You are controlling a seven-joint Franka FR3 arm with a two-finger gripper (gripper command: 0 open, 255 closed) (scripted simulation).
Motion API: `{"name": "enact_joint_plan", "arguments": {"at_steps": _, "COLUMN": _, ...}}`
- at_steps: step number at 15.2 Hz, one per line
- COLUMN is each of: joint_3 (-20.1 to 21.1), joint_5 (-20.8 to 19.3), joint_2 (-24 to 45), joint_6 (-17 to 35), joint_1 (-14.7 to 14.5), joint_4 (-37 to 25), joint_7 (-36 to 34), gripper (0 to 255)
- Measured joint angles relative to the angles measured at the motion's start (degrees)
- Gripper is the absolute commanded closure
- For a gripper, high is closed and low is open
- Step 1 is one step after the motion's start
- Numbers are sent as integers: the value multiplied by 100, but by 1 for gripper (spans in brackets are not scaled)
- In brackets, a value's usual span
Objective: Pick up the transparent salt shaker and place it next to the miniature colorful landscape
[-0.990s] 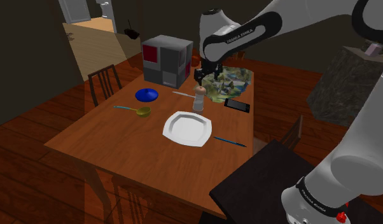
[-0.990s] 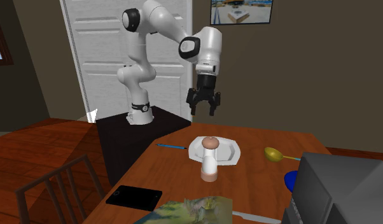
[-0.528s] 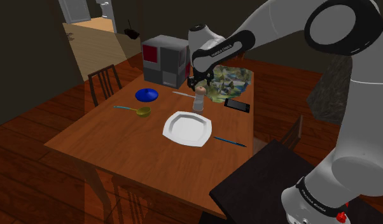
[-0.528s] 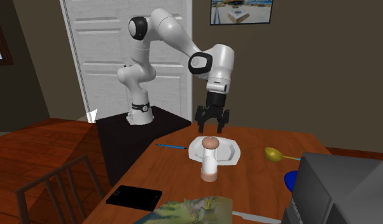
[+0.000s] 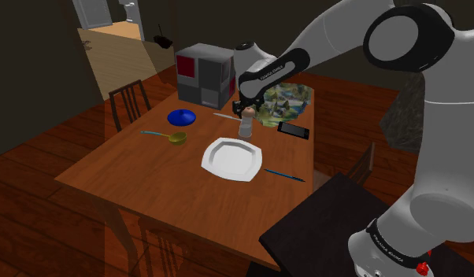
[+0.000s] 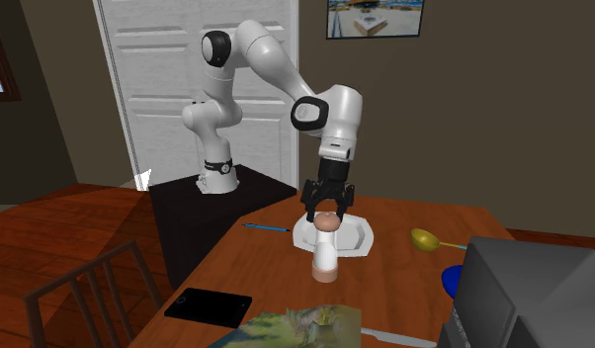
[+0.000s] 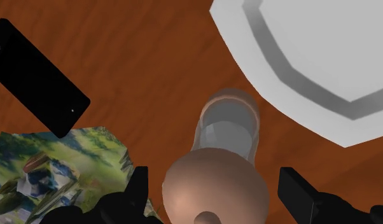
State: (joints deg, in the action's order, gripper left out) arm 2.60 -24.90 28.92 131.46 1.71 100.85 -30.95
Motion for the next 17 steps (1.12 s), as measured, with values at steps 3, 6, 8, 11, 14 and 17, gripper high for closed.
{"name": "enact_joint_plan", "arguments": {"at_steps": 3, "joint_3": -5, "joint_5": -4, "joint_2": 27, "joint_6": 18, "joint_1": 4, "joint_4": -13, "joint_7": 0, "gripper": 0}}
{"name": "enact_joint_plan", "arguments": {"at_steps": 6, "joint_3": -5, "joint_5": -5, "joint_2": 29, "joint_6": 19, "joint_1": 4, "joint_4": -14, "joint_7": 0, "gripper": 255}}
{"name": "enact_joint_plan", "arguments": {"at_steps": 8, "joint_3": -5, "joint_5": -5, "joint_2": 29, "joint_6": 19, "joint_1": 4, "joint_4": -14, "joint_7": 0, "gripper": 255}}
{"name": "enact_joint_plan", "arguments": {"at_steps": 11, "joint_3": -6, "joint_5": -5, "joint_2": 29, "joint_6": 19, "joint_1": 5, "joint_4": -14, "joint_7": 0, "gripper": 255}}
{"name": "enact_joint_plan", "arguments": {"at_steps": 14, "joint_3": -7, "joint_5": -6, "joint_2": 29, "joint_6": 19, "joint_1": 6, "joint_4": -14, "joint_7": 0, "gripper": 255}}
{"name": "enact_joint_plan", "arguments": {"at_steps": 17, "joint_3": -2, "joint_5": 3, "joint_2": 4, "joint_6": -6, "joint_1": 7, "joint_4": -14, "joint_7": 12, "gripper": 255}}
